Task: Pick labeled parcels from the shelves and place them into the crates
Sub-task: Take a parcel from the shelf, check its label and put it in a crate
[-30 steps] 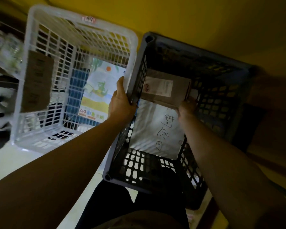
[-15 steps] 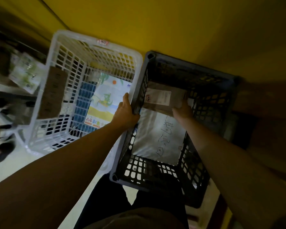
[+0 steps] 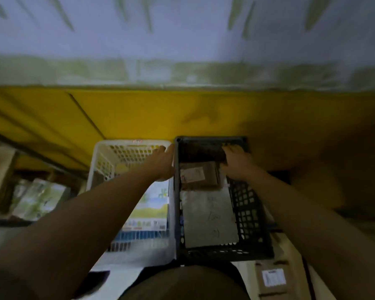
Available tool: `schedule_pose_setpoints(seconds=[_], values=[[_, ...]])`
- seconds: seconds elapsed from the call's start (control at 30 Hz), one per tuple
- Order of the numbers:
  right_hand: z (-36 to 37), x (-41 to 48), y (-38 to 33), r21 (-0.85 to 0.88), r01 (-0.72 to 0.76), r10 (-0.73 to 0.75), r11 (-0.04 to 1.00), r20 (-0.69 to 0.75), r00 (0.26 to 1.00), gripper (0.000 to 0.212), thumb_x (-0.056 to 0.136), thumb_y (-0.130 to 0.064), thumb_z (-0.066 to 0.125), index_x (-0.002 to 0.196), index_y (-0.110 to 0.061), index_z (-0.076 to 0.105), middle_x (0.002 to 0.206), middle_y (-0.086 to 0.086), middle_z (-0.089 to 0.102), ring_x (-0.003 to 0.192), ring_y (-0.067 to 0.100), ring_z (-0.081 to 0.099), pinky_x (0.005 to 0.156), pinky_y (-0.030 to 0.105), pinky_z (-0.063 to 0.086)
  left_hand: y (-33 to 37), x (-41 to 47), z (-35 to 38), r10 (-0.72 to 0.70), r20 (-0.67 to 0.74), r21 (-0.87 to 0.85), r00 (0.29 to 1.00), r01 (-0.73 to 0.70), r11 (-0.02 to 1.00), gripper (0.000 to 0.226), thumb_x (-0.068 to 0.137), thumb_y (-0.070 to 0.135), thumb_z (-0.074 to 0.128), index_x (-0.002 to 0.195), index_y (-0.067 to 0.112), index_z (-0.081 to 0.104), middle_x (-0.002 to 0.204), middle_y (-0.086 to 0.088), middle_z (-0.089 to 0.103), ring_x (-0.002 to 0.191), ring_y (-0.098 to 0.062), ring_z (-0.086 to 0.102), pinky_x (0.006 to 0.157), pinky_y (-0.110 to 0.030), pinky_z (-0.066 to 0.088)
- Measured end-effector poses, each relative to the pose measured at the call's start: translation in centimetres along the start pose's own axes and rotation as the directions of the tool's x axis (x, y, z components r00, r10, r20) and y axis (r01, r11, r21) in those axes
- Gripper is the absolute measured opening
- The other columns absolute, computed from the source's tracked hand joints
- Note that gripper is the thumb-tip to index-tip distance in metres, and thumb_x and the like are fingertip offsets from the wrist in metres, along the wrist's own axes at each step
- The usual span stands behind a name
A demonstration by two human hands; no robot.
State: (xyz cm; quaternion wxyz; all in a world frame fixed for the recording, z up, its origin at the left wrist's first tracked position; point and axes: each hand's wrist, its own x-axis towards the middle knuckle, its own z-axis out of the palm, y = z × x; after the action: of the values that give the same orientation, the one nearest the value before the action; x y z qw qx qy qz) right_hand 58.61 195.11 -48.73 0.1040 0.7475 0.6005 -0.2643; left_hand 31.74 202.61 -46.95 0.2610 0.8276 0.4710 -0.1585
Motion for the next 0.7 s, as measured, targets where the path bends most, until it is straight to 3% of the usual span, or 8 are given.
schedule_pose_setpoints(seconds=[0.23,0.43,0.57,0.7], values=[[-5.3,-11.6,-4.3,-0.005,-0.139,0.136,0.990,-0.181,0.974,0.066,0.104,-0.046,0.043,0.159,-0.016,0.021,0.165,0.005,0.022,0.155,0.031,0.006,0.120,0.057,0.023,0.2,-6.0,-7.0,0.230,-0.012,0.360,0.973,-0.210,0.909,0.085,0.100,0.036,0.060,0.160,0.012,0.005,0.161,-0.022,0.018,0.148,-0.042,0.022,0.110,-0.058,0.038],[-6.9,-26.9,-3.4,0.047,-0.327,0.324,0.944,-0.324,0.889,0.068,0.104,-0.048,0.043,0.158,-0.014,0.021,0.165,0.007,0.023,0.154,0.029,0.012,0.121,0.052,0.025,7.9,-9.3,-10.8,0.438,0.046,0.543,0.898,-0.391,0.743,0.075,0.101,0.036,0.053,0.160,0.016,0.012,0.163,-0.019,0.019,0.148,-0.039,0.025,0.111,-0.056,0.038],[-5.5,-38.8,-0.6,0.112,-0.495,0.497,0.862,-0.389,0.776,0.072,0.102,-0.050,0.046,0.159,-0.013,0.021,0.164,0.007,0.025,0.154,0.028,0.015,0.122,0.049,0.025,17.1,-13.8,-11.1,0.658,0.111,0.639,0.745,-0.561,0.527,0.068,0.101,0.035,0.048,0.157,0.013,0.019,0.160,-0.018,0.024,0.147,-0.037,0.027,0.112,-0.055,0.038],[-3.0,-52.3,-1.1,0.161,-0.637,0.634,0.754,-0.433,0.641,0.069,0.103,-0.041,0.049,0.158,-0.008,0.023,0.163,0.012,0.028,0.152,0.032,0.020,0.119,0.042,0.028,26.1,-21.8,-9.3,0.850,0.255,0.731,0.462,-0.667,0.143,0.074,0.102,0.035,0.049,0.161,0.015,0.009,0.166,-0.012,0.013,0.154,-0.030,0.014,0.120,-0.050,0.028]])
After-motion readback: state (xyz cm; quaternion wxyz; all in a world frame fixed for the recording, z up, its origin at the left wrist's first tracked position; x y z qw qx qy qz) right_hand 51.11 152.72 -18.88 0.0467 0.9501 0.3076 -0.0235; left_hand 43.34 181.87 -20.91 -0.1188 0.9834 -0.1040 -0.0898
